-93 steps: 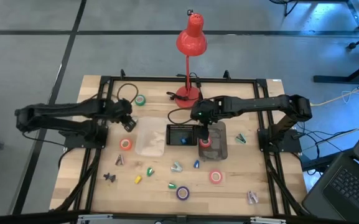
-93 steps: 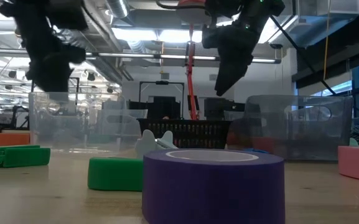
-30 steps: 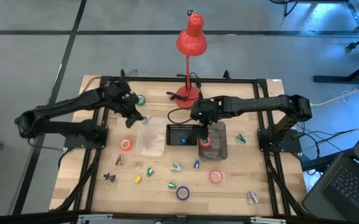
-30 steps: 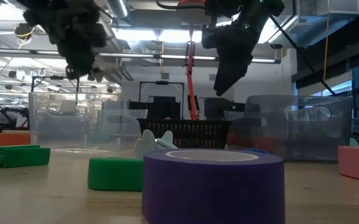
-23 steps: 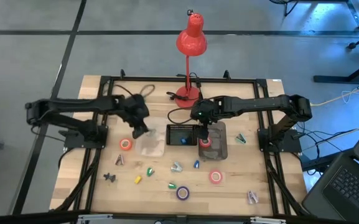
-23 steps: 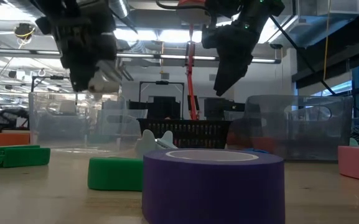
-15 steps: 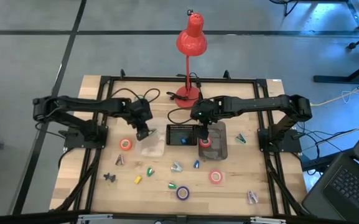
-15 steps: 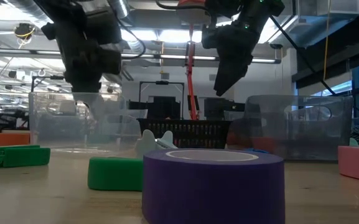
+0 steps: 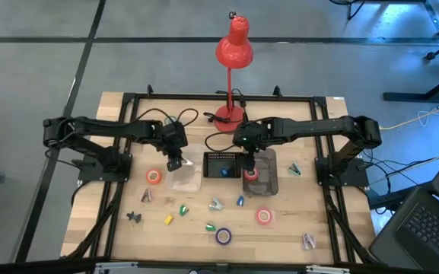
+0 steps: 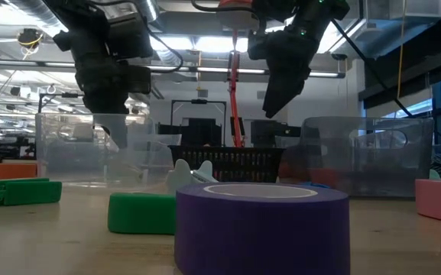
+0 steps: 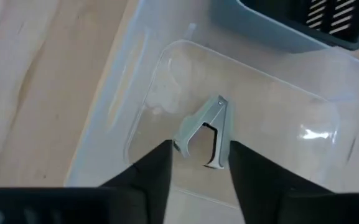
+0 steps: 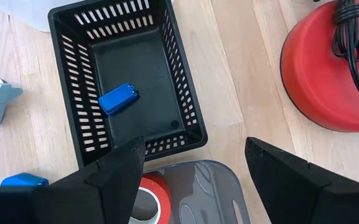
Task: Pick and place Stapler, Stapler remover, tape
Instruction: Put the pink tape into the black bin
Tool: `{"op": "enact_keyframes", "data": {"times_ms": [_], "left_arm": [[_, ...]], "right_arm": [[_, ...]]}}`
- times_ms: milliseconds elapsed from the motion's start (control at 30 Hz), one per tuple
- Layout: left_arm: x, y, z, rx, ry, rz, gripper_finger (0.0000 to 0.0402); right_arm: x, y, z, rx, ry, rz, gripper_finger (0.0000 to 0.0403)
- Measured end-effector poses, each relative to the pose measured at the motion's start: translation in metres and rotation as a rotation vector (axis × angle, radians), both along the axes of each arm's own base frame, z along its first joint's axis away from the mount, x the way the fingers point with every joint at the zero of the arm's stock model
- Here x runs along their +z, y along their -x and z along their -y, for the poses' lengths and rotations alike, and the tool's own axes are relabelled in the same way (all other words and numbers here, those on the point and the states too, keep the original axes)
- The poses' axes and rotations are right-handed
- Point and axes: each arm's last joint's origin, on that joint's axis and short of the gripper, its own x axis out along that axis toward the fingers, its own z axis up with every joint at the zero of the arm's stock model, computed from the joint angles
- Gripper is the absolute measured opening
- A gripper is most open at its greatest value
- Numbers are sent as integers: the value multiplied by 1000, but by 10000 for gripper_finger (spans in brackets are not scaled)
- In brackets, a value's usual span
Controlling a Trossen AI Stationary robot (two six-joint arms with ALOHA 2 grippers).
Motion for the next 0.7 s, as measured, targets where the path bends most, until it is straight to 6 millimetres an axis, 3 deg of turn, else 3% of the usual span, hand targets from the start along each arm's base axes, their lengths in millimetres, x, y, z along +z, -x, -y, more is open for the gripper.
{"op": "enact_keyframes", "data": {"times_ms": [100, 333, 700], "left_arm": [[7, -1, -2, -9, -9, -9, 183], [56, 8, 1, 15, -42, 10, 191], [123, 73, 38, 71, -93, 389, 178]], "right_arm": [[0, 0, 0, 0, 0, 0, 278], [-1, 1, -1, 4, -1, -16, 278], [-5, 11, -28, -51, 53, -122, 278]]}}
